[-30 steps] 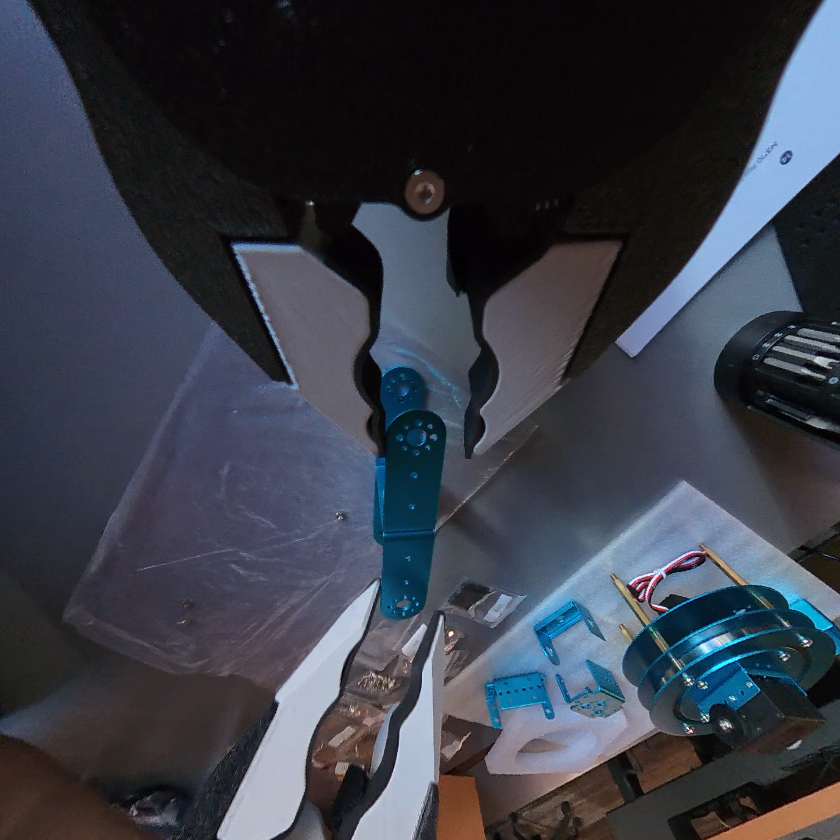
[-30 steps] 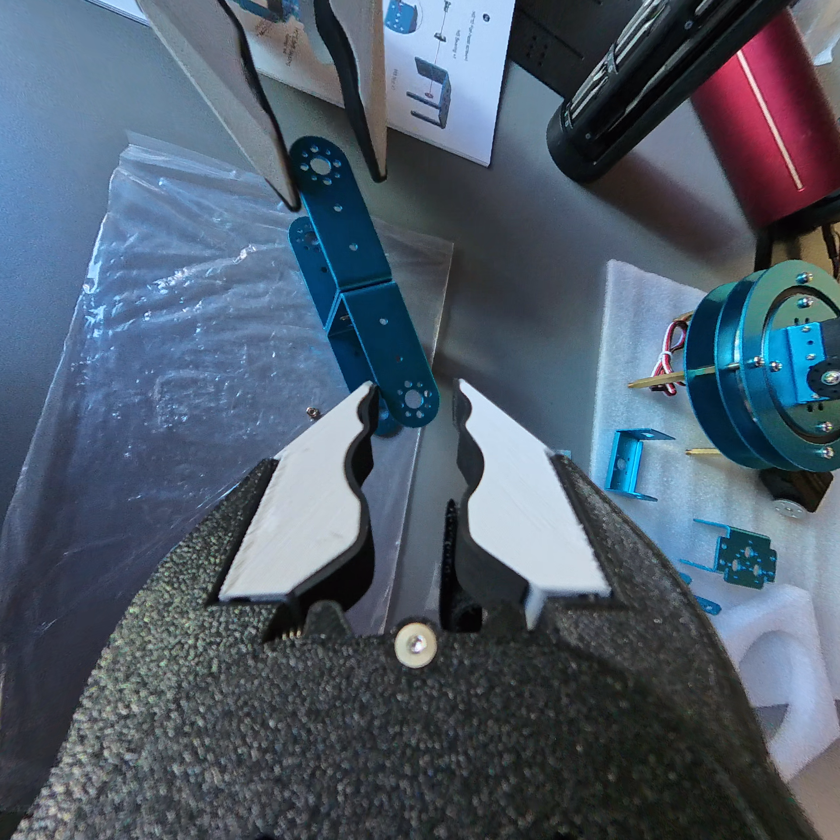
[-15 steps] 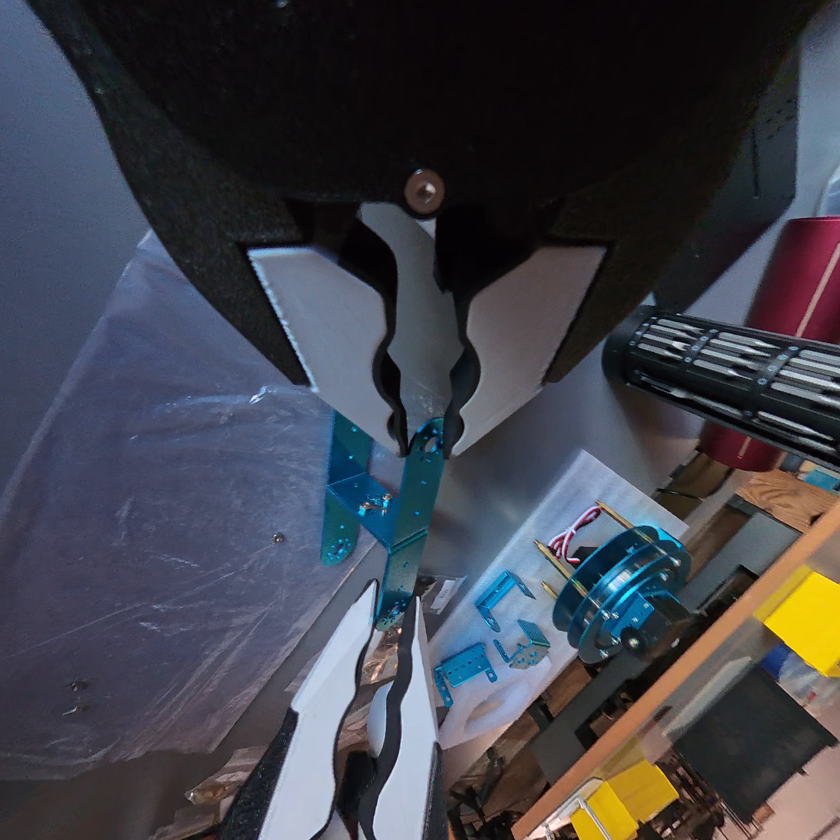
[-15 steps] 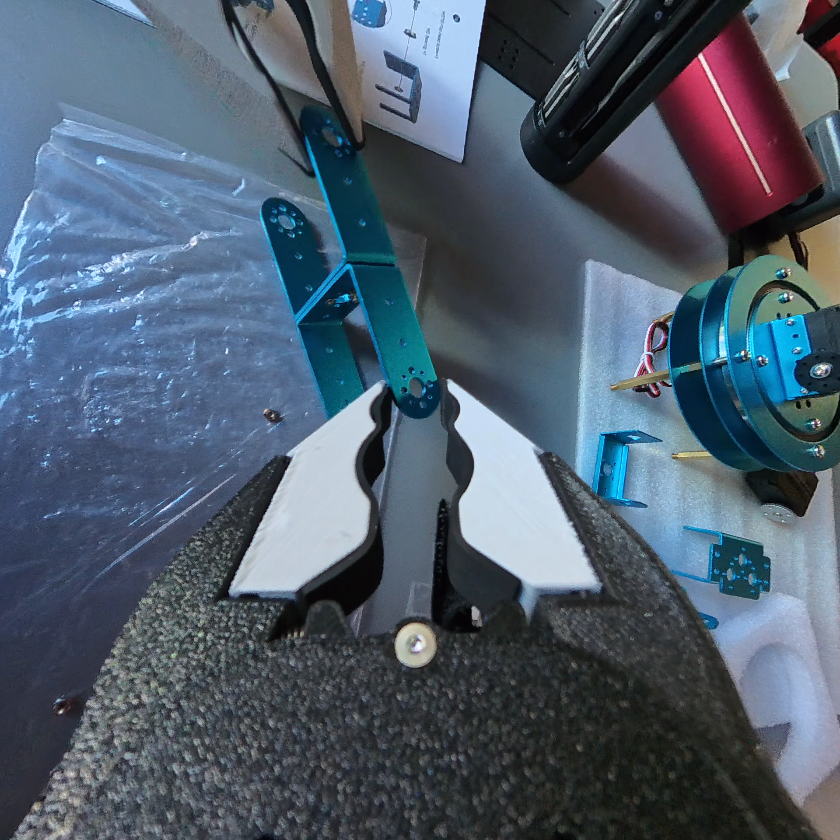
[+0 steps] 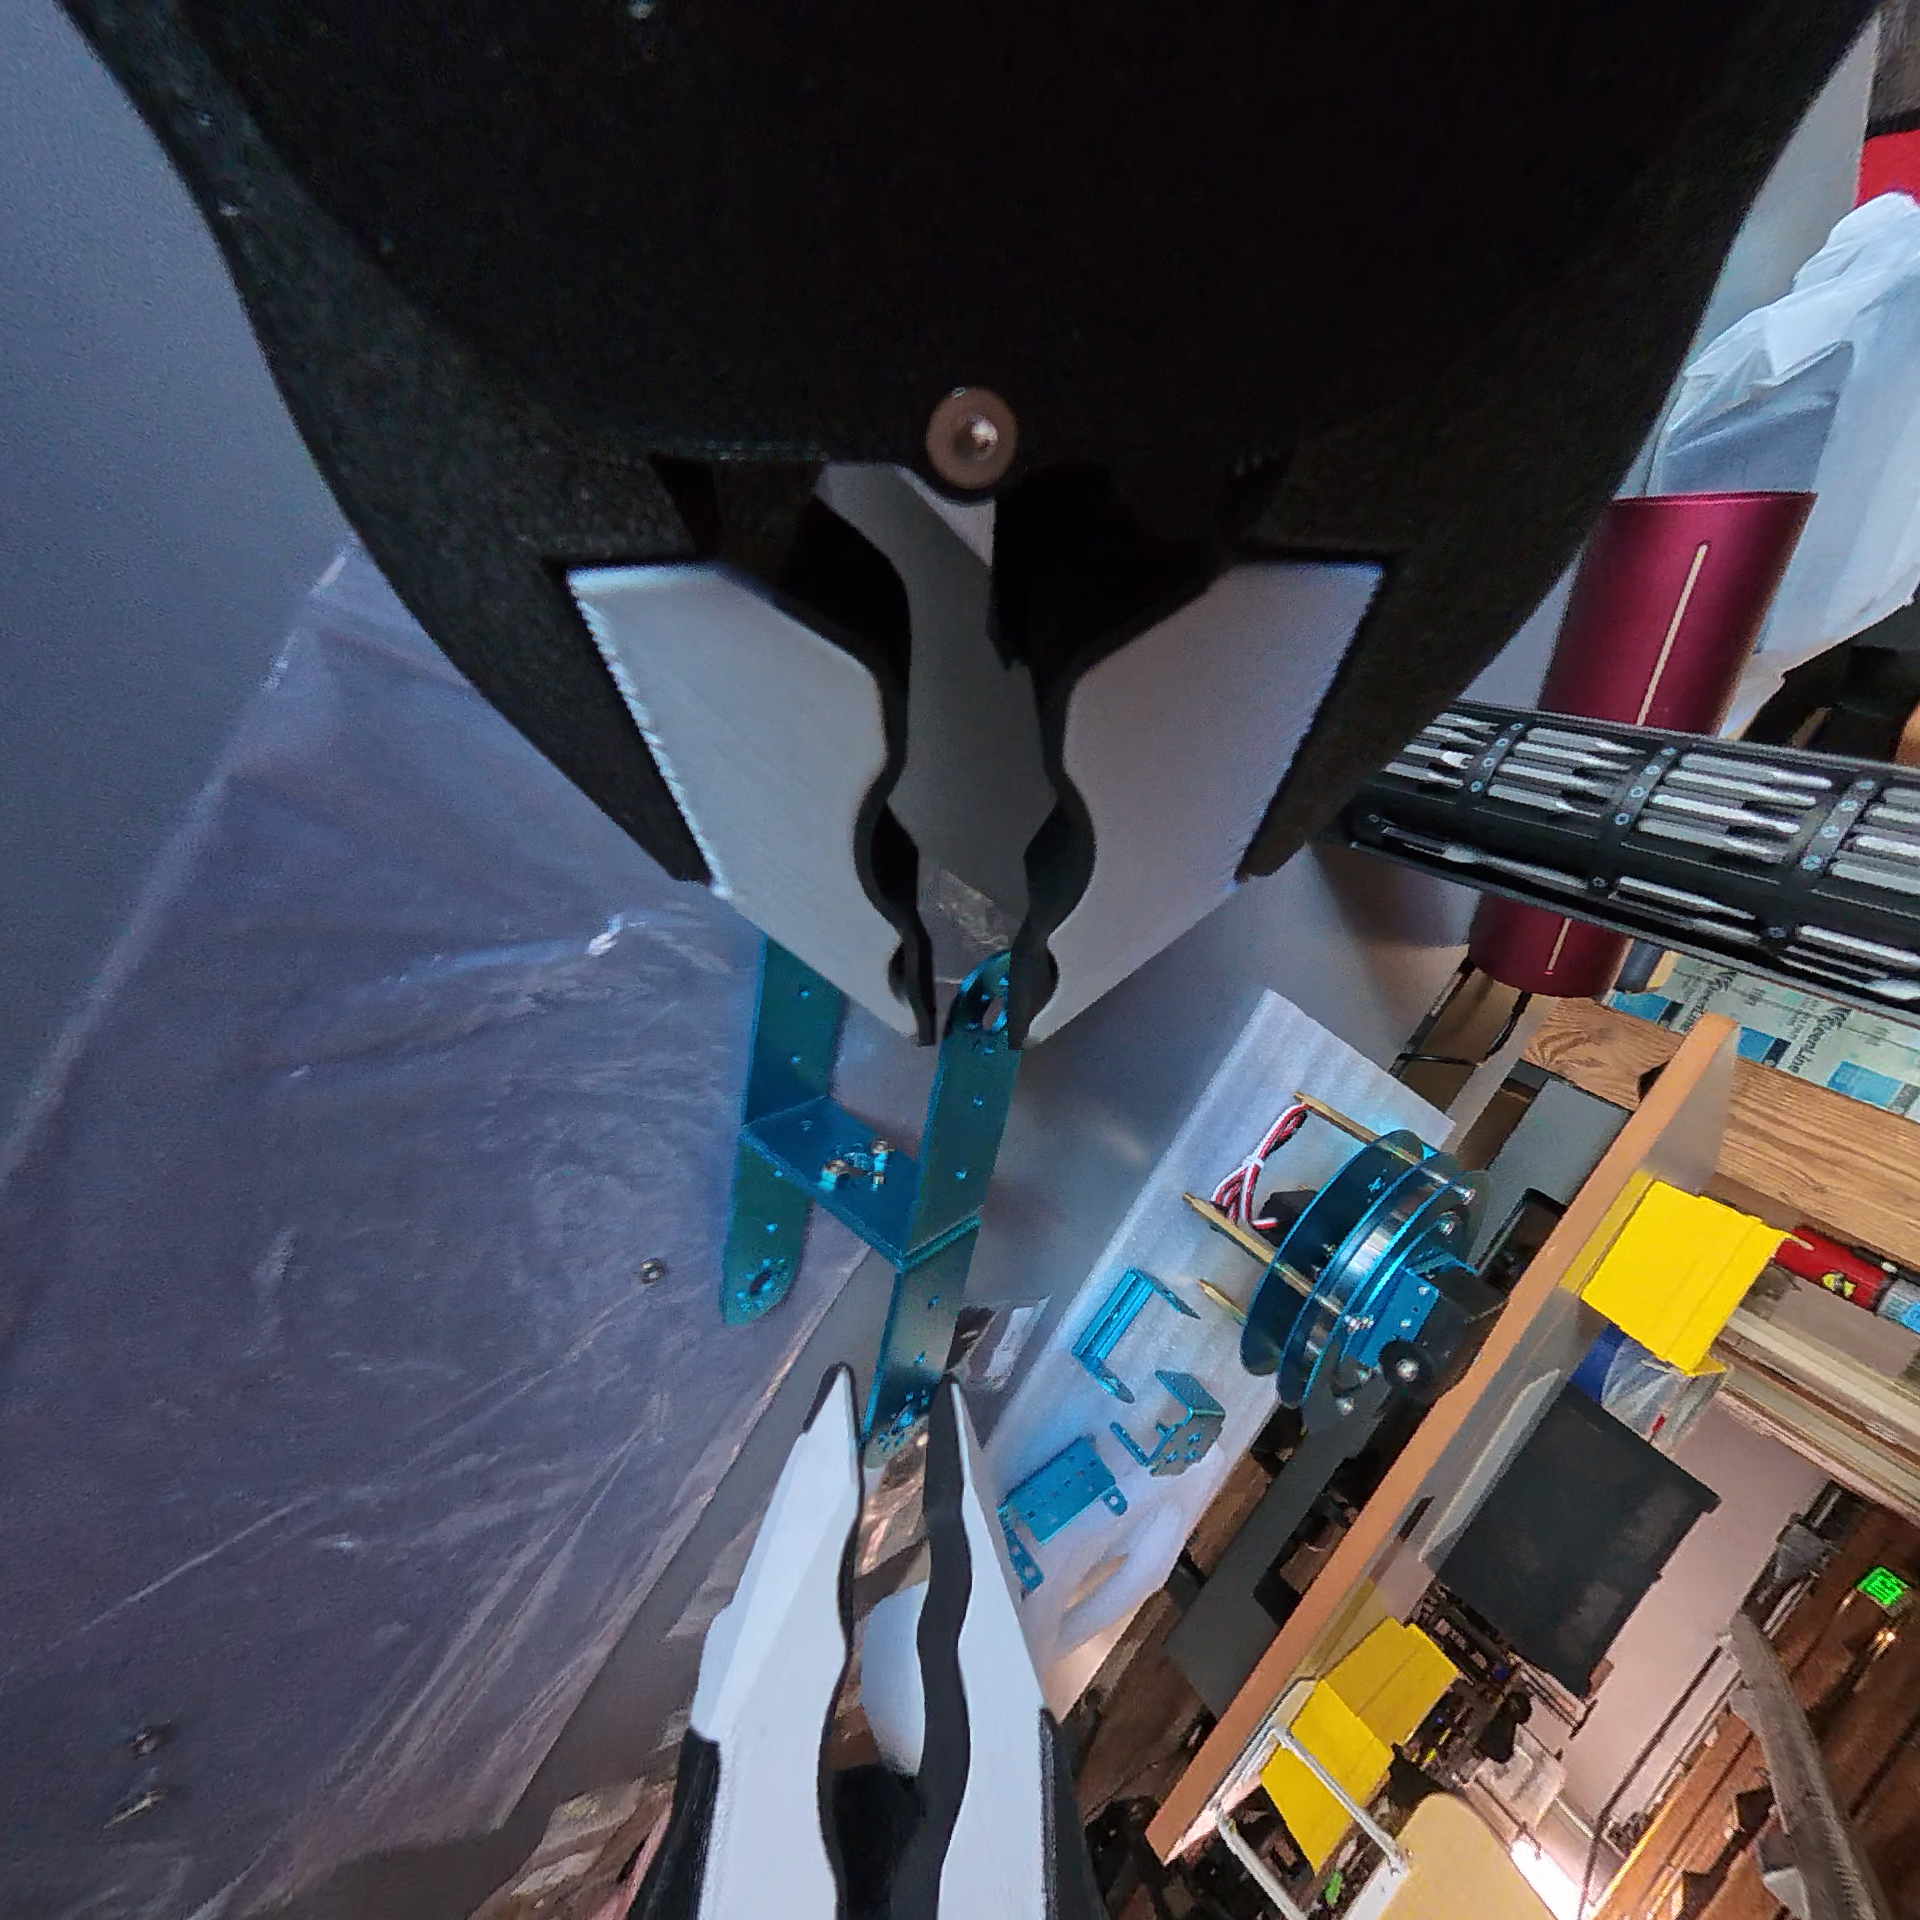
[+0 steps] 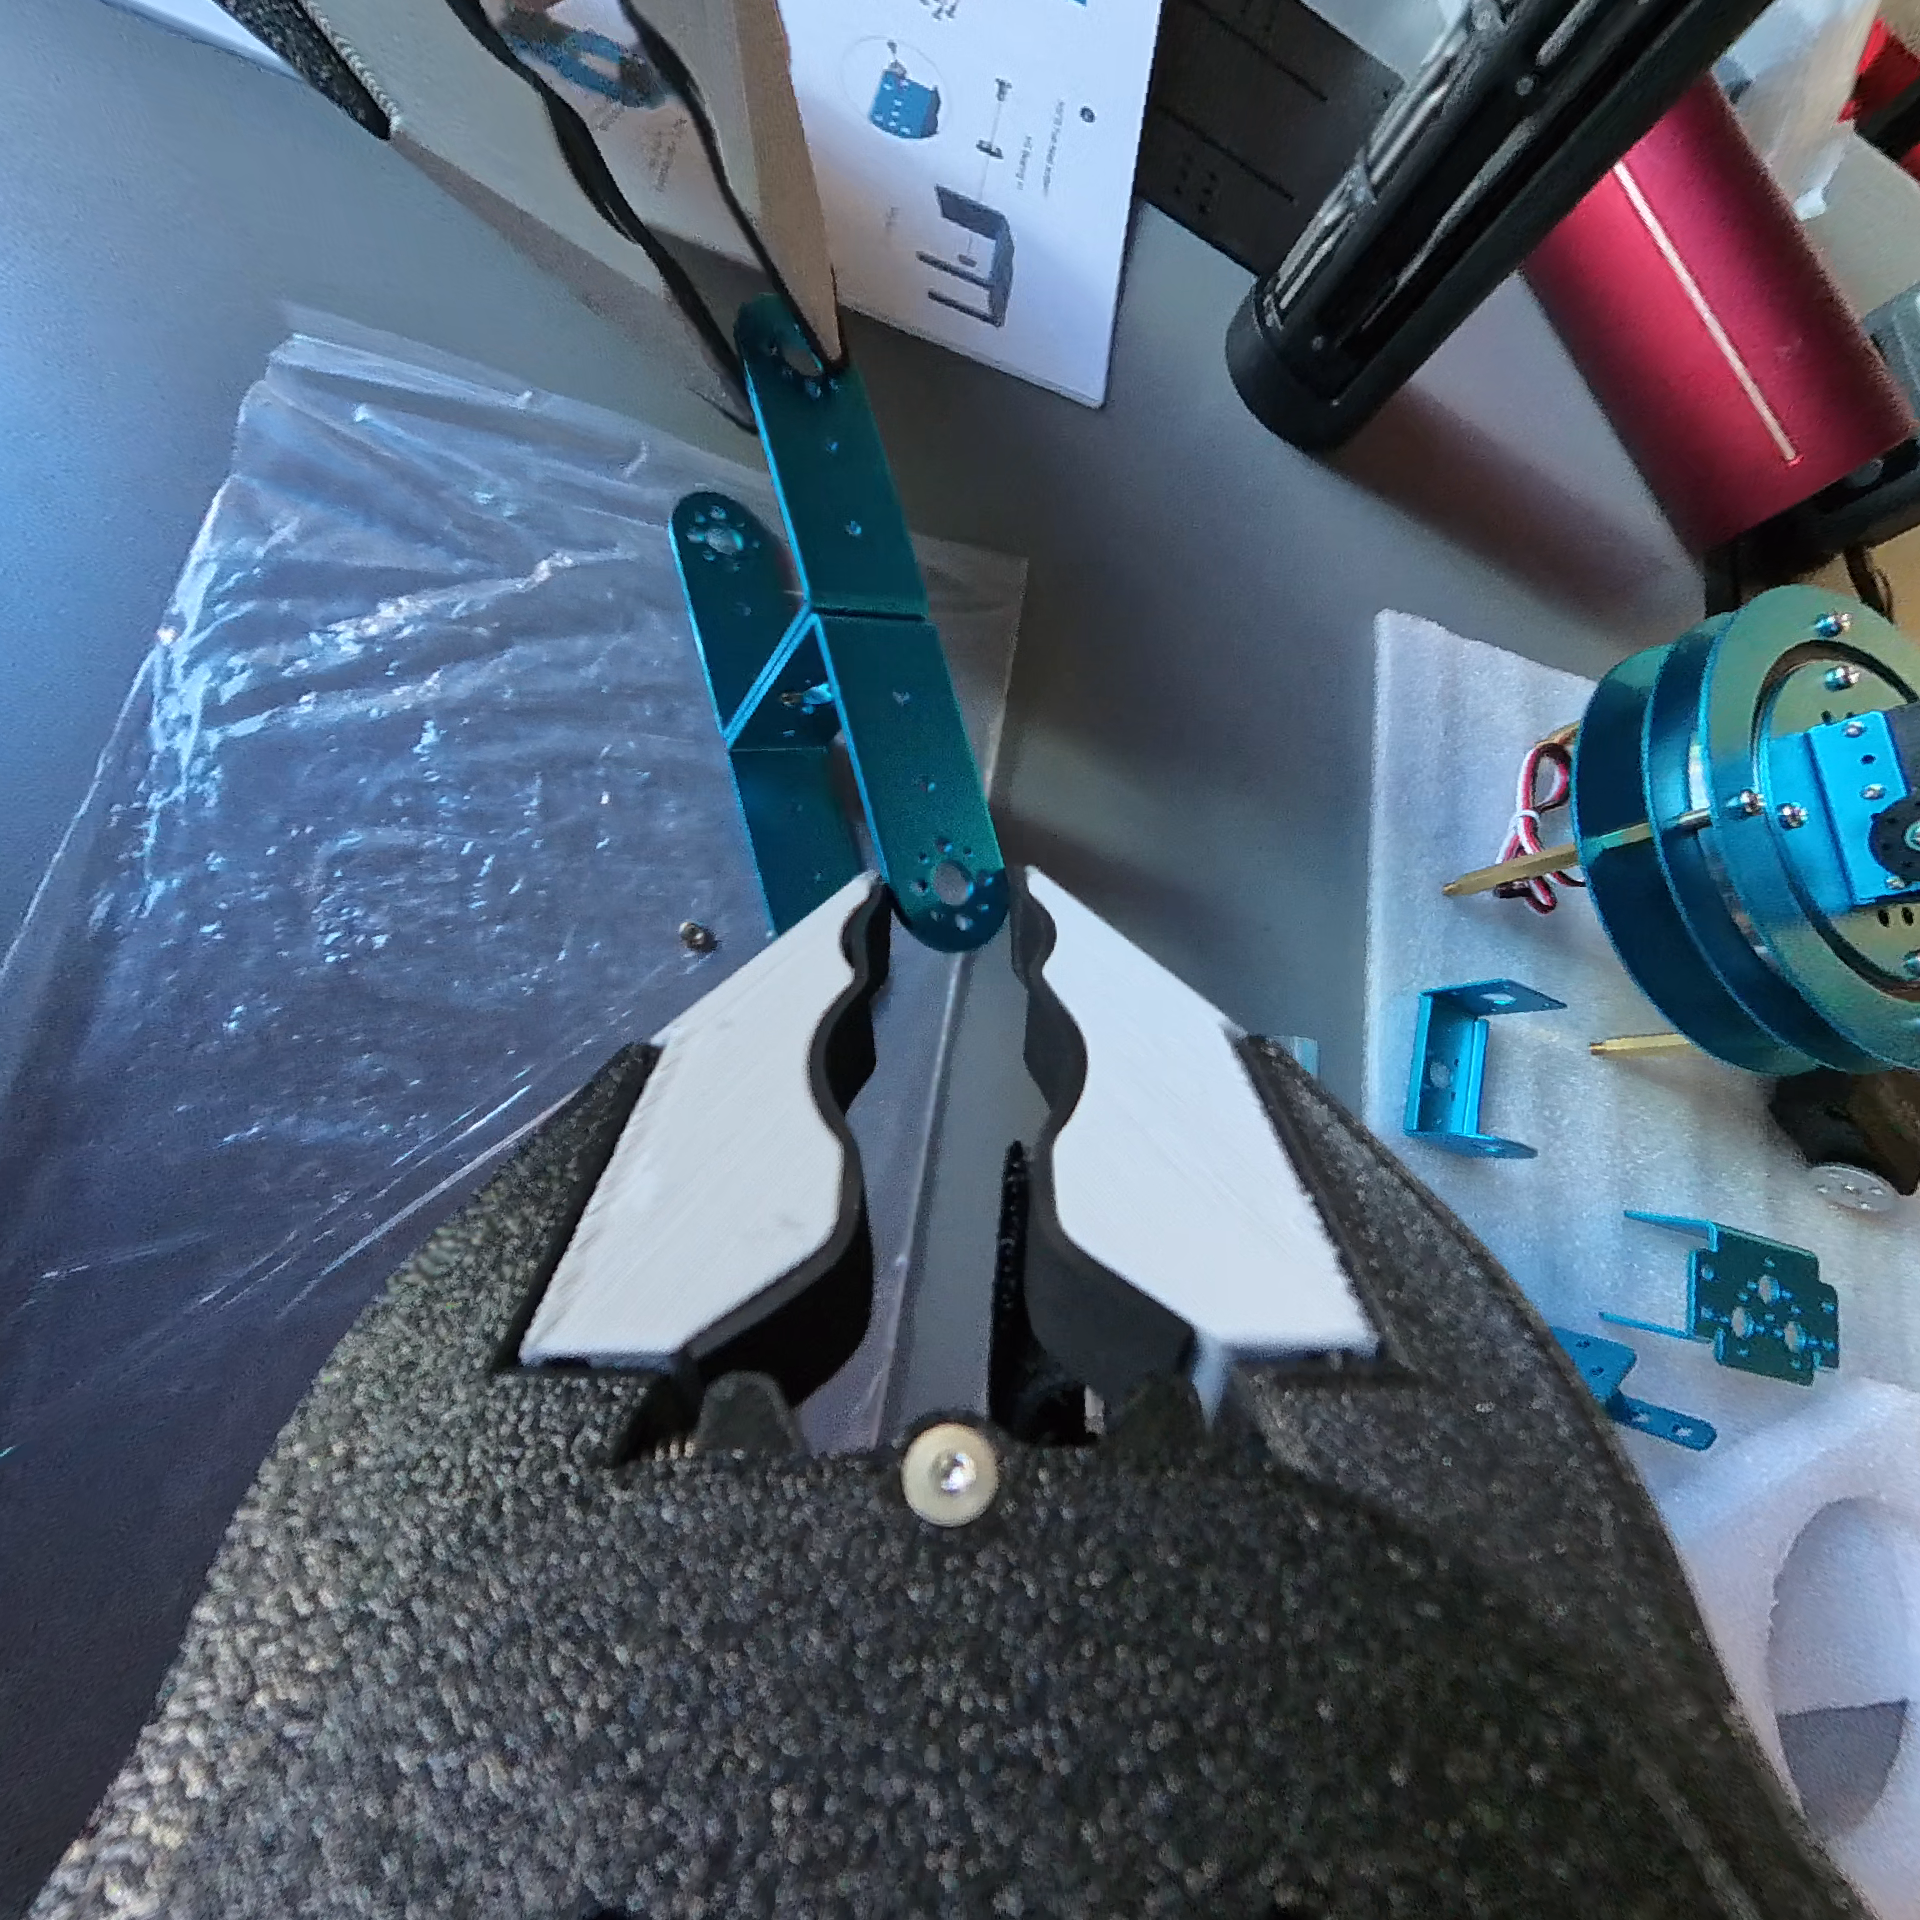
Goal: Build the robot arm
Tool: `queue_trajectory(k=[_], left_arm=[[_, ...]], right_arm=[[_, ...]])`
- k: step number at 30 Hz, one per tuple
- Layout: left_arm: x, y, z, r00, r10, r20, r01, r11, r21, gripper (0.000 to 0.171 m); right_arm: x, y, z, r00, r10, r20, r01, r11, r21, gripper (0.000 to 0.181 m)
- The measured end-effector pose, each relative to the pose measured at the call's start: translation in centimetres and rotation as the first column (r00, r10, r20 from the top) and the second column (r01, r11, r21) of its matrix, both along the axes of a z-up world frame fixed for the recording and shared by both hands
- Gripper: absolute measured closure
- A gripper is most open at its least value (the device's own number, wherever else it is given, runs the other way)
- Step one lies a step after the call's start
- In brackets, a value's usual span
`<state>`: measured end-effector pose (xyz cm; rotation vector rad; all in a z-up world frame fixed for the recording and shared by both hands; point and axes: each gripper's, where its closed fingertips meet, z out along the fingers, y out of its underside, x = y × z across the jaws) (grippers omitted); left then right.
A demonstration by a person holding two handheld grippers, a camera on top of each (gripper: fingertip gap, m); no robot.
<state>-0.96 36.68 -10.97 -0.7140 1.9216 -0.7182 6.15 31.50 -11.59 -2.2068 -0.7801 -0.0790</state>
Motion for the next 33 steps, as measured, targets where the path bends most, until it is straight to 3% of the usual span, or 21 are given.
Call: queue_trajectory(k=[6, 8, 11, 13, 15, 17, 20, 23, 26, 30, 33], left_arm=[[-1.3, -1.6, 0.0, 0.999, -0.03, -0.037, 0.028, 0.997, -0.073, 0.149], [-1.3, -1.5, 0.1, 0.999, -0.022, -0.05, 0.015, 0.992, -0.124, 0.147], [-1.5, -1.1, 0.3, 0.998, -0.008, -0.062, -0.004, 0.981, -0.192, 0.144], [-2.1, -0.7, 1.1, 0.998, -0.006, -0.06, -0.009, 0.966, -0.259, 0.143], [-3.2, 0.2, 2.8, 0.999, 0.025, -0.03, -0.034, 0.929, -0.368, 0.143], [-4.6, 1.0, 4.4, 0.995, 0.089, -0.041, -0.098, 0.859, -0.502, 0.144], [-7.4, -0.7, 4.6, 0.991, 0.07, -0.11, -0.123, 0.791, -0.6, 0.143], [-9.5, -2.2, 3.8, 0.989, 0.113, -0.096, -0.147, 0.821, -0.551, 0.143], [-10.7, -3.1, 3.4, 0.986, 0.16, -0.048, -0.163, 0.862, -0.481, 0.143], [-10.9, -3.3, 2.9, 0.975, 0.222, 0.012, -0.204, 0.917, -0.344, 0.143], [-10.7, -4.0, 2.5, 0.978, 0.209, 0.022, -0.192, 0.932, -0.307, 0.143]], right_arm=[[-1.0, -0.9, -0.3, 1.0, 0.006, -0.009, -0.006, 1.0, -0.003, 0.156], [-1.0, -1.2, 0.0, 1.0, 0.001, -0.028, -0.001, 1.0, -0.012, 0.147], [-0.5, -2.1, 1.8, 0.998, -0.016, -0.067, 0.018, 0.999, 0.032, 0.144], [-0.4, -3.0, 2.8, 0.989, -0.017, -0.145, 0.025, 0.999, 0.048, 0.152], [-1.1, -4.4, 2.4, 0.965, 0.014, -0.262, -0.016, 1.0, -0.005, 0.164], [-1.9, -5.0, 0.3, 0.948, -0.019, -0.317, -0.021, 0.992, -0.124, 0.159], [-3.7, -3.8, -2.4, 0.944, -0.064, -0.324, -0.002, 0.98, -0.2, 0.157], [-3.9, -3.3, -4.2, 0.965, -0.076, -0.252, 0.017, 0.973, -0.228, 0.157], [-3.9, -3.0, -4.5, 0.949, -0.103, -0.297, 0.03, 0.97, -0.24, 0.159], [-3.8, -2.6, -4.5, 0.94, -0.114, -0.32, 0.039, 0.972, -0.234, 0.166], [-3.8, -2.6, -4.6, 0.962, -0.086, -0.258, 0.034, 0.979, -0.201, 0.17]])
